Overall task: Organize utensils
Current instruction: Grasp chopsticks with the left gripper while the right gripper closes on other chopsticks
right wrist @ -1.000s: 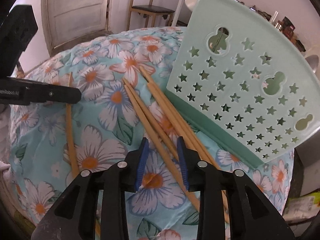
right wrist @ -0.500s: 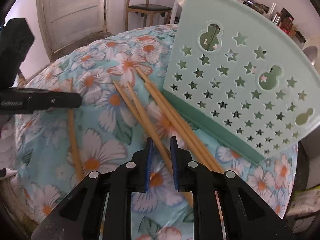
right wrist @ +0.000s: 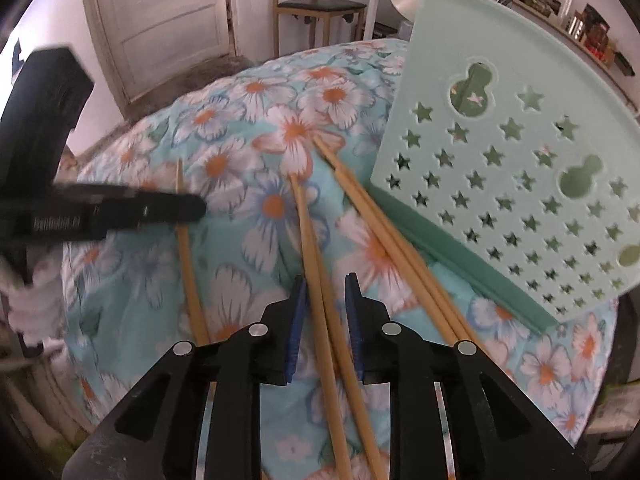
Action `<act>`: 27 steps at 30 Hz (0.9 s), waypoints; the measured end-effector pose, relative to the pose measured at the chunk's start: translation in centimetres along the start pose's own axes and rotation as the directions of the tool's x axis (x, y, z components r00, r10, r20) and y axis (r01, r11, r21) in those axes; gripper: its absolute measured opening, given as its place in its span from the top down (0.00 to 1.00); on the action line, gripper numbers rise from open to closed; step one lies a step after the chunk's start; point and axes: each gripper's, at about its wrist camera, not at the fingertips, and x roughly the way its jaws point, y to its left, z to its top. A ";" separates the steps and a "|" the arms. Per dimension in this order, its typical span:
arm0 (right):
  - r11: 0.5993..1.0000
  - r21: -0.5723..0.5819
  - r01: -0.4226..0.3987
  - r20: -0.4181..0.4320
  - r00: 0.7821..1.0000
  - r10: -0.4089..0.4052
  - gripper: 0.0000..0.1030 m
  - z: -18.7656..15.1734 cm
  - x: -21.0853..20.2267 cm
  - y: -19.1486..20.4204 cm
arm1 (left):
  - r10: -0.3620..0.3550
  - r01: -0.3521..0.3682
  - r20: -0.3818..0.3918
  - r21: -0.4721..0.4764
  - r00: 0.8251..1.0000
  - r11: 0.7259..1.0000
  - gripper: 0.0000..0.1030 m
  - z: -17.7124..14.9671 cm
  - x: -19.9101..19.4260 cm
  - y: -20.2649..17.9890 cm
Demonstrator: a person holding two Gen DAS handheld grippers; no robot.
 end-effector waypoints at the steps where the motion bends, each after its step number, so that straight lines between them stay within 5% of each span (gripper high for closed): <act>1: 1.000 0.008 -0.003 0.004 1.000 0.003 0.80 0.4 0.3 -0.1 | 0.000 0.000 0.000 0.000 1.000 1.000 0.82 0.0 0.0 0.0; 7: 1.000 0.018 -0.008 0.031 0.999 0.008 0.94 1.7 1.0 0.5 | -0.001 0.001 -0.001 -0.003 1.000 1.000 0.82 0.0 0.0 0.1; 17: 0.997 0.068 -0.022 0.102 0.995 0.015 0.95 2.1 -0.5 -0.2 | 0.001 -0.001 0.000 -0.005 1.000 1.000 0.82 0.0 0.1 0.1; 27: 0.990 0.139 -0.001 0.303 0.952 -0.042 0.96 1.7 -8.6 -1.5 | 0.009 -0.014 0.110 0.050 0.994 0.999 0.84 0.6 -2.8 -1.9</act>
